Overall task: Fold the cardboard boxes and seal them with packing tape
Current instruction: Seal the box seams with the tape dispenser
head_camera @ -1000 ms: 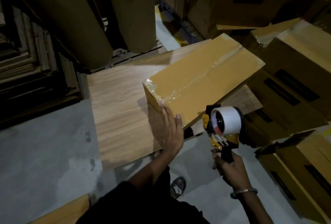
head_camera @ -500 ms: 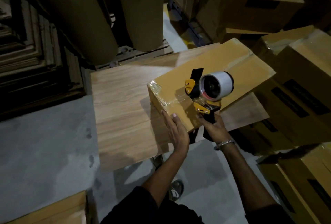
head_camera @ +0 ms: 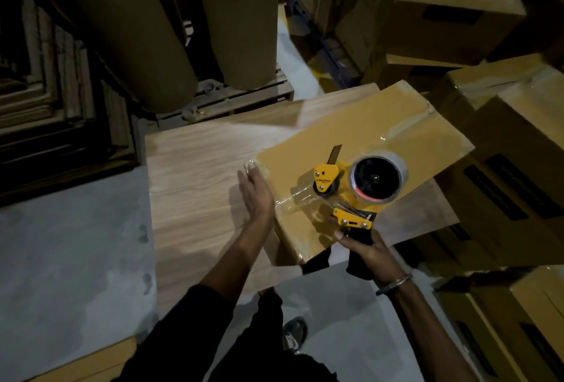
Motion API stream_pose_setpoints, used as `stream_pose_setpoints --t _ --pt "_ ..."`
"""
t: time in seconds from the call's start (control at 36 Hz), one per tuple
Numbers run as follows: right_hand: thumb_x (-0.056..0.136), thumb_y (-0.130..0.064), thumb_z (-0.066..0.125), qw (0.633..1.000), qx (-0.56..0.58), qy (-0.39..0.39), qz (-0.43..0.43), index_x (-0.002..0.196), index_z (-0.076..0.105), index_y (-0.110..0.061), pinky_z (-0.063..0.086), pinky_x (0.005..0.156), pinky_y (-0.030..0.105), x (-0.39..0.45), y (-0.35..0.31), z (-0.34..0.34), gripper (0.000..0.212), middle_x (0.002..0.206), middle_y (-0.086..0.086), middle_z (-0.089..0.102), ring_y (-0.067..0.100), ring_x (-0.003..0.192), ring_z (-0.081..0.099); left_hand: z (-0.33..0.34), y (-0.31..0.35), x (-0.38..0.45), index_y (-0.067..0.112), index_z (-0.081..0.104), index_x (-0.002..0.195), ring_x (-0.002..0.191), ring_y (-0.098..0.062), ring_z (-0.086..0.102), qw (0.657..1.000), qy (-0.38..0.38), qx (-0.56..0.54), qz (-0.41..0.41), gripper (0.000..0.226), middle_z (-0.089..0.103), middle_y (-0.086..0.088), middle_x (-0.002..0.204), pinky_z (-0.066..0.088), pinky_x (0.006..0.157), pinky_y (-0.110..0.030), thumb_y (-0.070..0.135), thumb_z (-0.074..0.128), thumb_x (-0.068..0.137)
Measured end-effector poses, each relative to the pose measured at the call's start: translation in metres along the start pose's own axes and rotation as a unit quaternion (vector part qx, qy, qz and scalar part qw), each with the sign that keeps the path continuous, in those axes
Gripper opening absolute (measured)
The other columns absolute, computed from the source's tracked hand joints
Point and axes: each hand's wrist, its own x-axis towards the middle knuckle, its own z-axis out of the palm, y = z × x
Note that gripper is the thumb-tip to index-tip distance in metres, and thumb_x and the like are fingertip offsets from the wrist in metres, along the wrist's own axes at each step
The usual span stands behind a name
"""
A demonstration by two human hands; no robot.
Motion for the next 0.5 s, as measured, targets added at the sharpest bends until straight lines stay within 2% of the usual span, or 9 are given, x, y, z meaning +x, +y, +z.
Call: stream_pose_setpoints --t 0.06,0.11,0.19,0.25,0.31,0.33,0.39,0.44,0.5 --pt "0.093 -0.013 0.074 1.0 0.006 -0.002 -0.002 0.142 0.059 -0.011 0.05 0.093 0.012 0.002 -0.001 -0.001 0.052 0.135 -0.003 0.071 0.011 0.128 0.063 -0.002 0.002 -0.014 0.019 0.015 0.167 0.158 -0.033 0.023 0.996 0.04 0.067 0.043 0.074 0.018 -0.011 0.173 0.024 0.126 -0.047 0.053 0.045 0.108" --pt "0.094 -0.01 0.072 1.0 0.021 0.01 0.004 0.139 0.062 -0.011 0.05 0.095 0.014 0.003 -0.008 0.001 0.046 0.134 -0.003 0.071 0.011 0.127 0.064 -0.005 0.004 -0.035 0.018 0.012 0.167 0.16 -0.031 0.016 0.977 0.05 0.136 0.155 0.076 0.01 -0.008 0.175 0.02 0.127 -0.046 0.038 0.054 0.107" --pt "0.093 -0.009 0.074 0.997 0.05 0.051 0.029 0.12 0.075 -0.016 0.051 0.097 0.029 0.002 -0.027 0.005 0.028 0.118 -0.003 0.078 0.01 0.113 0.071 -0.003 0.001 -0.066 0.02 0.016 0.167 0.162 -0.022 0.007 0.924 0.007 0.23 0.304 0.081 0.002 0.0 0.176 0.006 0.128 -0.038 0.029 0.06 0.1" --pt "0.091 -0.012 0.077 0.993 0.069 0.079 0.047 0.105 0.079 -0.017 0.054 0.094 0.029 0.003 -0.038 0.002 0.015 0.101 -0.006 0.081 0.007 0.1 0.074 0.001 -0.005 -0.082 0.021 0.02 0.167 0.163 -0.024 0.001 0.891 -0.031 0.281 0.356 0.078 0.001 0.0 0.176 0.002 0.129 -0.044 0.027 0.059 0.1" --pt "0.09 -0.013 0.078 0.989 0.079 0.114 0.059 0.097 0.078 -0.021 0.052 0.081 0.025 0.007 -0.051 -0.006 0.01 0.089 -0.012 0.08 0.007 0.093 0.074 0.005 -0.014 -0.09 0.021 0.026 0.166 0.163 -0.029 0.0 0.854 -0.057 0.331 0.397 0.075 0.003 -0.003 0.176 0.002 0.13 -0.051 0.03 0.057 0.099" --pt "0.09 -0.013 0.078 0.987 0.08 0.124 0.062 0.095 0.079 -0.023 0.05 0.082 0.027 0.009 -0.058 -0.011 0.011 0.09 -0.012 0.08 0.007 0.093 0.073 0.008 -0.018 -0.09 0.02 0.029 0.165 0.162 -0.031 0.0 0.838 -0.069 0.354 0.409 0.074 0.005 -0.005 0.176 0.005 0.129 -0.057 0.031 0.058 0.098" --pt "0.091 -0.009 0.077 0.986 0.088 0.128 0.061 0.089 0.083 -0.028 0.05 0.093 0.031 0.017 -0.072 -0.024 0.019 0.096 -0.011 0.081 0.002 0.095 0.073 0.013 -0.023 -0.086 0.019 0.034 0.163 0.162 -0.032 0.0 0.813 -0.089 0.396 0.417 0.074 0.008 -0.006 0.176 0.013 0.126 -0.064 0.033 0.06 0.096" --pt "0.092 -0.006 0.074 0.985 0.096 0.135 0.054 0.083 0.083 -0.03 0.049 0.096 0.032 0.026 -0.089 -0.037 0.027 0.094 -0.012 0.08 -0.002 0.092 0.073 0.019 -0.02 -0.083 0.02 0.034 0.163 0.162 -0.03 0.0 0.795 -0.105 0.425 0.421 0.074 0.009 -0.005 0.176 0.013 0.126 -0.064 0.037 0.059 0.096" --pt "0.094 -0.009 0.073 0.985 0.097 0.133 0.044 0.091 0.082 -0.025 0.049 0.097 0.035 0.039 -0.102 -0.051 0.019 0.097 -0.01 0.081 0.003 0.094 0.074 0.028 -0.011 -0.08 0.02 0.034 0.163 0.163 -0.029 -0.001 0.782 -0.12 0.439 0.426 0.074 0.01 -0.006 0.176 0.009 0.128 -0.062 0.041 0.056 0.096"
